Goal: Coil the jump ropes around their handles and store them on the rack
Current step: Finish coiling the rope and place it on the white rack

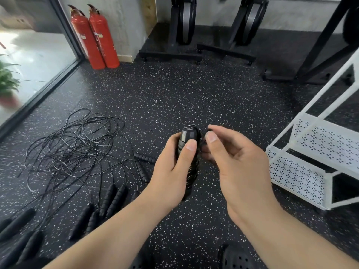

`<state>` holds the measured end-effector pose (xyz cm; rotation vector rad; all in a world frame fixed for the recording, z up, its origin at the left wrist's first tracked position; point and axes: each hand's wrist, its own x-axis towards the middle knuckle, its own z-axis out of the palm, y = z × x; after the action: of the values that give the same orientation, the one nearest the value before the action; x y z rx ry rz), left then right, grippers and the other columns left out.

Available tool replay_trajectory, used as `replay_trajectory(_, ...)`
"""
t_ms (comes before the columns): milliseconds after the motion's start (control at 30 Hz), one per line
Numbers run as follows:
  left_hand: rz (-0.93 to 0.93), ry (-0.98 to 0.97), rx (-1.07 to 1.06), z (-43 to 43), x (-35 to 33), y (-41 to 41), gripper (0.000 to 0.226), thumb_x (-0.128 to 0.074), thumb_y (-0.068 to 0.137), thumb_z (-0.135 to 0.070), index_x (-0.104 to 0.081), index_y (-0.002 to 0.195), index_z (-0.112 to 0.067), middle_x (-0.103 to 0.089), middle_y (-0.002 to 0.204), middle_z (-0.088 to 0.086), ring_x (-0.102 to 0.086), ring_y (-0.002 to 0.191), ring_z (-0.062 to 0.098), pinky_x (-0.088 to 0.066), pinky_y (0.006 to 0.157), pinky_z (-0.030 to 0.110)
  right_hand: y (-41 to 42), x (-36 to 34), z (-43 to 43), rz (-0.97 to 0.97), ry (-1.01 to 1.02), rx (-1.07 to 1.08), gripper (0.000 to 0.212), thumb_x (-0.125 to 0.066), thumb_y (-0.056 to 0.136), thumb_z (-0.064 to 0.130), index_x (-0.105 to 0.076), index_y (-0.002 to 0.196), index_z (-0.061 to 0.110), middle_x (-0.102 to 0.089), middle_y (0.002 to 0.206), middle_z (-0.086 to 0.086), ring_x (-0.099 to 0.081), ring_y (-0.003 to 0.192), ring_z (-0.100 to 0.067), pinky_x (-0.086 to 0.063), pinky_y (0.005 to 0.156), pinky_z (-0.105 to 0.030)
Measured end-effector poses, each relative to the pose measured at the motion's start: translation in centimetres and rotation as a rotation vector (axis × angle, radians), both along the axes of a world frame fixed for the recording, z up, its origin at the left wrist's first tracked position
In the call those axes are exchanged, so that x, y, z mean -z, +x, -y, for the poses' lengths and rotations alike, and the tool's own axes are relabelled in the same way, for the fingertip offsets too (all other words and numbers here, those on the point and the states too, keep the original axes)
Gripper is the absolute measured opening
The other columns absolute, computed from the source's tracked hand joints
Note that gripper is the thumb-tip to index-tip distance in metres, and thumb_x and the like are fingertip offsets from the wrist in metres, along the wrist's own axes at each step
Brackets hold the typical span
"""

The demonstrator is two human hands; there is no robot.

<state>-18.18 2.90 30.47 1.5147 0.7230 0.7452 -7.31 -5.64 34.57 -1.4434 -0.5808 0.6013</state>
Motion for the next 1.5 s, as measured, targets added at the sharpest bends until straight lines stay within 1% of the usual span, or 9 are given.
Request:
replay_trajectory(267, -0.004, 0.001, -0.037, 0.3, 0.9, -0.1, 0.041, -0.047, 0.108, -0.05, -0.06, 0.137, -0.025, -0.074, 0.124, -0.008, -0.068, 0.121, 0.011, -0.052, 0.107, 0.04, -0.2, 0.0, 0.0, 0.14, -0.07, -0.101, 0.023, -0.07, 0.103, 0.023, -0.079, 0.121, 0.034, -0.078, 0.115, 0.016, -0.074, 0.109, -0.005, -0.058, 0.1, -0.033)
replay_trajectory(467, 0.001, -0.007, -0.043, 0.4, 1.1, -0.1, 0.038, -0.047, 0.107, -0.05, -0.062, 0.134, -0.028, -0.074, 0.124, -0.009, -0.068, 0.119, 0.01, -0.052, 0.102, 0.033, 0.2, -0.6, 0.0, 0.049, -0.092, -0.133, 0.022, -0.072, 0.102, 0.017, -0.082, 0.113, 0.032, -0.081, 0.106, 0.016, -0.075, 0.099, -0.003, -0.06, 0.093, -0.025)
replay_trajectory(567, -0.014, 0.007, -0.042, 0.3, 1.1, -0.1, 0.037, -0.047, 0.108, -0.051, -0.062, 0.132, -0.028, -0.075, 0.121, -0.006, -0.069, 0.117, 0.014, -0.053, 0.104, 0.043, 0.6, -0.6, 0.0, -0.002, -0.115, -0.142, 0.017, -0.075, 0.099, 0.018, -0.084, 0.106, 0.031, -0.081, 0.094, 0.01, -0.073, 0.082, -0.004, -0.058, 0.079, -0.019)
replay_trajectory(700, -0.034, 0.044, -0.02, 0.2, 1.4, -0.1, 0.039, -0.046, 0.108, -0.053, -0.062, 0.131, -0.026, -0.074, 0.12, -0.004, -0.069, 0.116, 0.018, -0.053, 0.104, 0.051, 1.0, -0.4, -0.2, -0.209, -0.118, -0.16, 0.013, -0.086, 0.087, 0.022, -0.084, 0.1, 0.023, -0.079, 0.089, -0.001, -0.072, 0.081, -0.012, -0.059, 0.081, -0.028)
replay_trajectory(833, -0.028, 0.06, -0.034, 0.1, 1.5, -0.1, 0.034, -0.047, 0.107, -0.05, -0.061, 0.128, -0.027, -0.074, 0.114, -0.007, -0.07, 0.109, 0.014, -0.055, 0.098, 0.044, 1.2, -0.3, -0.4, -0.402, -0.15, -0.182, 0.03, -0.087, 0.07, 0.029, -0.085, 0.098, 0.019, -0.077, 0.087, -0.004, -0.072, 0.081, -0.016, -0.06, 0.085, -0.039)
replay_trajectory(967, -0.024, 0.053, -0.038, -0.2, 1.4, -0.1, 0.034, -0.046, 0.106, -0.051, -0.062, 0.125, -0.028, -0.073, 0.109, -0.009, -0.067, 0.101, 0.008, -0.052, 0.091, 0.034, 1.2, -0.3, -0.4, -0.491, -0.153, -0.21, 0.028, -0.086, 0.073, 0.026, -0.085, 0.099, 0.016, -0.077, 0.092, -0.007, -0.069, 0.081, -0.016, -0.057, 0.082, -0.037)
replay_trajectory(1233, -0.005, 0.018, -0.043, -0.4, 1.8, -0.1, 0.044, -0.048, 0.101, -0.064, -0.063, 0.124, -0.029, -0.074, 0.109, -0.007, -0.068, 0.103, 0.015, -0.056, 0.097, 0.052, 0.9, -0.6, -0.1, -0.562, -0.18, -0.224, 0.021, -0.083, 0.079, 0.023, -0.086, 0.098, 0.015, -0.079, 0.095, -0.008, -0.071, 0.081, -0.015, -0.059, 0.076, -0.03)
replay_trajectory(1367, -0.007, 0.043, -0.027, -0.4, 1.6, 0.0, 0.036, -0.045, 0.106, -0.052, -0.064, 0.121, -0.024, -0.072, 0.103, -0.012, -0.066, 0.098, 0.007, -0.051, 0.091, 0.029, 0.7, -1.0, 0.0, -0.587, -0.2, -0.259, 0.025, -0.084, 0.077, 0.023, -0.086, 0.099, 0.012, -0.078, 0.094, -0.008, -0.07, 0.08, -0.014, -0.058, 0.069, -0.024)
replay_trajectory(1500, -0.011, 0.062, -0.015, -0.2, 1.6, -0.1, 0.034, -0.044, 0.107, -0.048, -0.064, 0.12, -0.022, -0.073, 0.103, -0.011, -0.067, 0.098, 0.007, -0.051, 0.089, 0.025, 0.7, -1.0, -0.1, -0.627, -0.206, -0.262, 0.017, -0.082, 0.086, 0.017, -0.085, 0.1, 0.008, -0.076, 0.093, -0.01, -0.068, 0.078, -0.015, -0.06, 0.067, -0.026)
